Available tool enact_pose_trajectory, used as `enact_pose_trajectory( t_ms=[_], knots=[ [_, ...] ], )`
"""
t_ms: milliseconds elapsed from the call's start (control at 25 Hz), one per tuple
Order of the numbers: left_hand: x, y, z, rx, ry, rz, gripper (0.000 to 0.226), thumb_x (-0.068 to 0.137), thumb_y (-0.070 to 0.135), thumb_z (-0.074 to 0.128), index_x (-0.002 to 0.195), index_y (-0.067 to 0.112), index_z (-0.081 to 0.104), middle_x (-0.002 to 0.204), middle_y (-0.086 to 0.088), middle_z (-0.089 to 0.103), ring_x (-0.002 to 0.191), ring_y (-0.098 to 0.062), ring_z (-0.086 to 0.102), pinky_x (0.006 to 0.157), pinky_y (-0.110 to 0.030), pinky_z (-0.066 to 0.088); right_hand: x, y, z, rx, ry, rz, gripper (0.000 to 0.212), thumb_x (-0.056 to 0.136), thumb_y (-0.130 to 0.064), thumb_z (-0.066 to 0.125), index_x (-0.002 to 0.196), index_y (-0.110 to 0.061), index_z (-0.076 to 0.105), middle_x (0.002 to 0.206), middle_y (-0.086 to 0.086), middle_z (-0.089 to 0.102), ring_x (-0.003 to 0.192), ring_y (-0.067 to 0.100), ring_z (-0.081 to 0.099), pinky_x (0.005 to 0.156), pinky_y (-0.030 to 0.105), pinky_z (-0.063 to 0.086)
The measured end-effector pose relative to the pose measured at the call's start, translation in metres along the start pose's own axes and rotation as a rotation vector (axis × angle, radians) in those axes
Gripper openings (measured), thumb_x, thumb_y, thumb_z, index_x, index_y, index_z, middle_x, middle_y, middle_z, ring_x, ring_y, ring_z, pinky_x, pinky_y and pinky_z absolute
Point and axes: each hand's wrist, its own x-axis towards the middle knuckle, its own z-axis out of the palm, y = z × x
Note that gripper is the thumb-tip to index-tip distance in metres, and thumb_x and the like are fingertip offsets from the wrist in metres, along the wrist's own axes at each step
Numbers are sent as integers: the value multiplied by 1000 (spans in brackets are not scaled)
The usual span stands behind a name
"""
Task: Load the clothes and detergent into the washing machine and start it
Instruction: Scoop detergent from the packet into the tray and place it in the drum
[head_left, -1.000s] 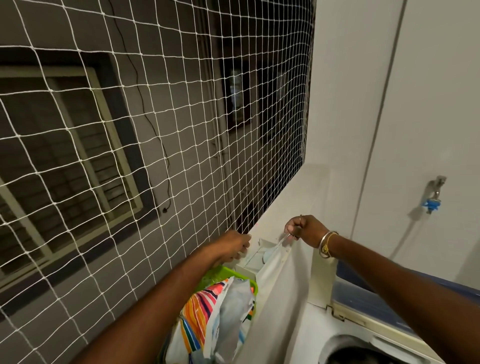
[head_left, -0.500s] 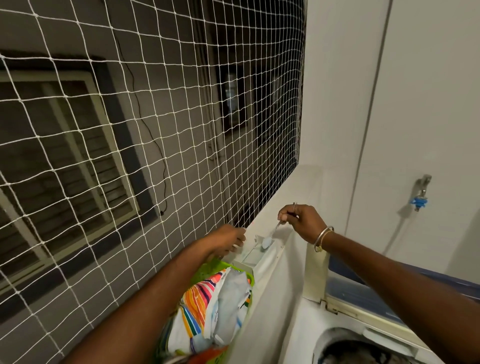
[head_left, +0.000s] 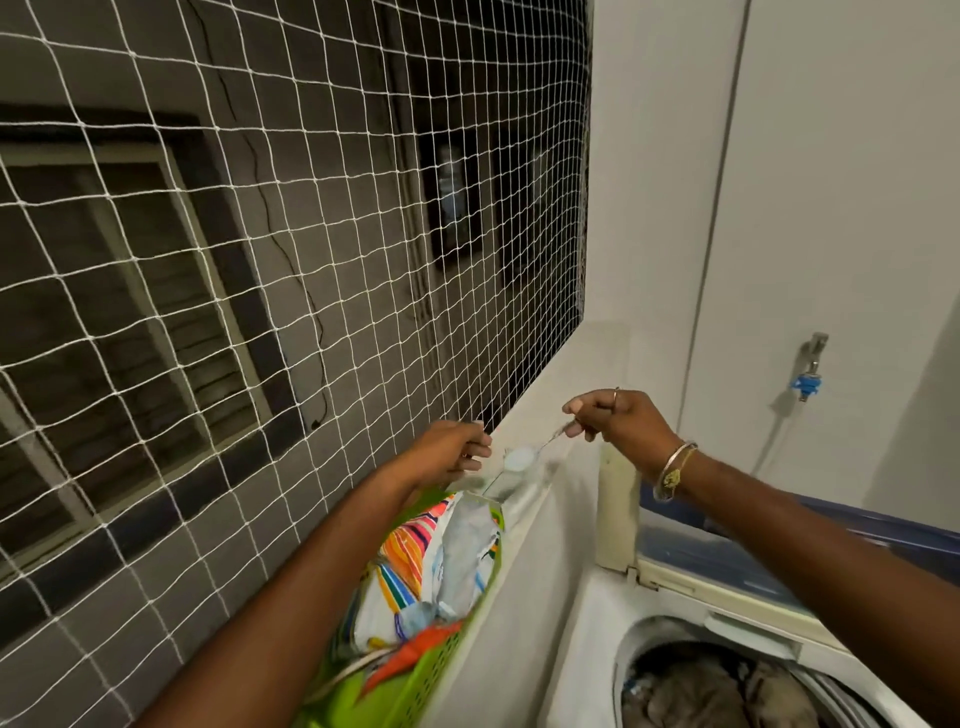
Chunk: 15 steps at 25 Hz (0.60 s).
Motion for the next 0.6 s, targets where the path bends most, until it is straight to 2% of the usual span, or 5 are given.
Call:
enact_pose_trajectory(
  t_ms=[120, 400, 480, 600],
  knots=[
    [-5, -2, -1, -17, 2, 56, 36, 101, 34, 50, 111, 5, 69, 100, -5, 71, 83, -18, 58, 67, -25, 41, -36, -23, 5, 43, -33, 53, 16, 94, -17, 65, 96, -6, 76, 80, 13, 76, 60, 7, 58, 56, 12, 45],
    [-13, -3, 2, 15, -8, 100, 38, 102, 36, 47, 111, 8, 70, 110, -9, 74, 89, -20, 60, 71, -27, 43, -87, -32, 52, 37, -107, 33, 12, 92, -11, 66, 91, -3, 76, 79, 14, 76, 60, 9, 61, 60, 19, 50],
    [-13, -1, 2, 40, -18, 97, 39, 102, 38, 46, 112, 8, 70, 111, -8, 73, 90, -20, 61, 73, -29, 44, -94, -26, 71, -38, -124, -33, 12, 92, -17, 66, 90, -11, 76, 76, 4, 77, 65, 9, 68, 65, 25, 54],
    [-16, 0, 3, 54, -16, 90, 40, 102, 35, 46, 115, 4, 68, 110, -10, 71, 86, -21, 58, 68, -26, 41, -102, -17, 96, -324, -120, -209, 16, 94, -30, 63, 90, -24, 77, 79, -11, 75, 71, 5, 66, 73, 27, 53]
  ],
)
